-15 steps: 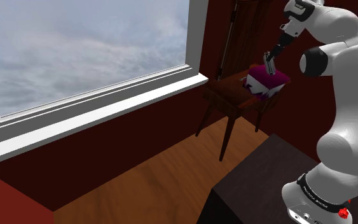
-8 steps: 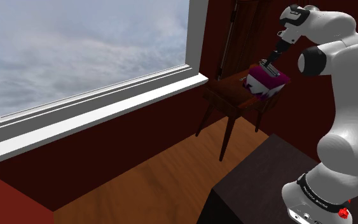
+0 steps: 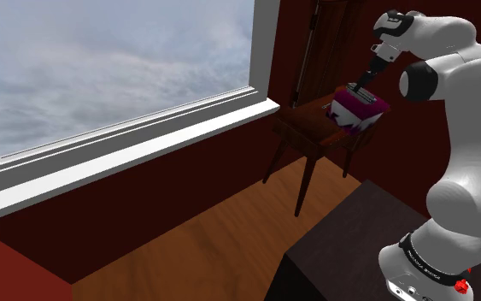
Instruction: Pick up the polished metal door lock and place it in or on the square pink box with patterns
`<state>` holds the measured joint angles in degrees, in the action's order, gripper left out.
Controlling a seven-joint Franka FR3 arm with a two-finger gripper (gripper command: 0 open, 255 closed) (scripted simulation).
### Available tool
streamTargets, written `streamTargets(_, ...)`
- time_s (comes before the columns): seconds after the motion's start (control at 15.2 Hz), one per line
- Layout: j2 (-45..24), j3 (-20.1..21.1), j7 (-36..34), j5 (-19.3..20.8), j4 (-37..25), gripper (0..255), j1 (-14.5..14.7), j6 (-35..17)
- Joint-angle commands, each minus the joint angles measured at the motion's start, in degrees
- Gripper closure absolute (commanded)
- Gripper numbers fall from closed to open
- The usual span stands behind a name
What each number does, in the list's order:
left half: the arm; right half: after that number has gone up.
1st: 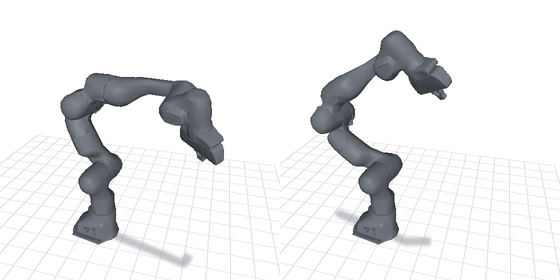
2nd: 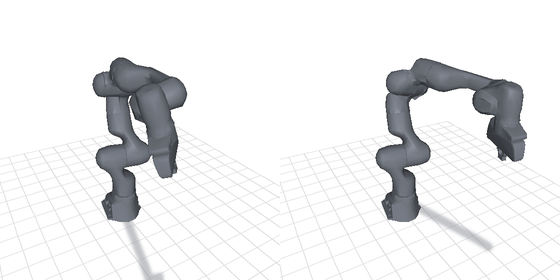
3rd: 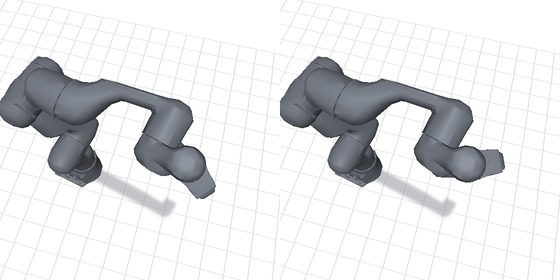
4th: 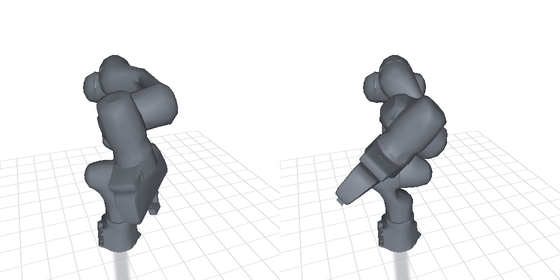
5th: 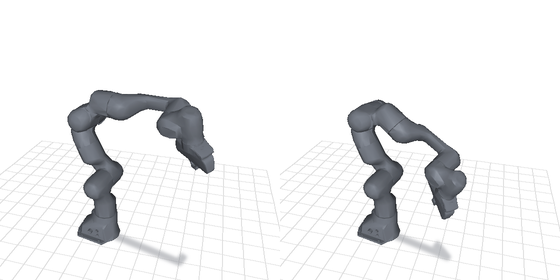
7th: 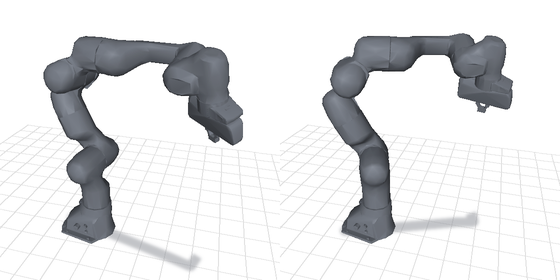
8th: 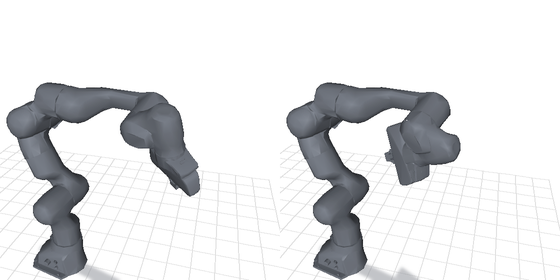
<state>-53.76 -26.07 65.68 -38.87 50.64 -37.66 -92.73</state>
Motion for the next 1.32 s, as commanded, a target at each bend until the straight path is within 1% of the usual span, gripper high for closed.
streamTargets(0.0,-0.2,-0.1,0.1,0.2,0.7,255,0.0,-0.2)
streamTargets(0.07,-0.2,-0.2,0.1,0.2,0.7,255,0.1,-0.2)
streamTargets(0.13,-0.6,-0.1,0.1,0.1,0.1,0,-0.2,0.0)
streamTargets(0.4,-0.8,-0.1,-0.1,0.1,-0.3,0,-0.3,0.2)
streamTargets(0.46,-0.2,-0.2,0.1,0.2,0.7,0,0.1,-0.2)
streamTargets(0.59,-1.3,0.0,-1.3,0.3,-5.1,0,-2.1,4.0)
streamTargets(0.73,-3.9,0.7,-3.3,0.2,-13.6,0,-5.1,8.8)
streamTargets(1.25,-3.9,0.7,-3.3,0.2,-13.7,0,-5.1,8.8)
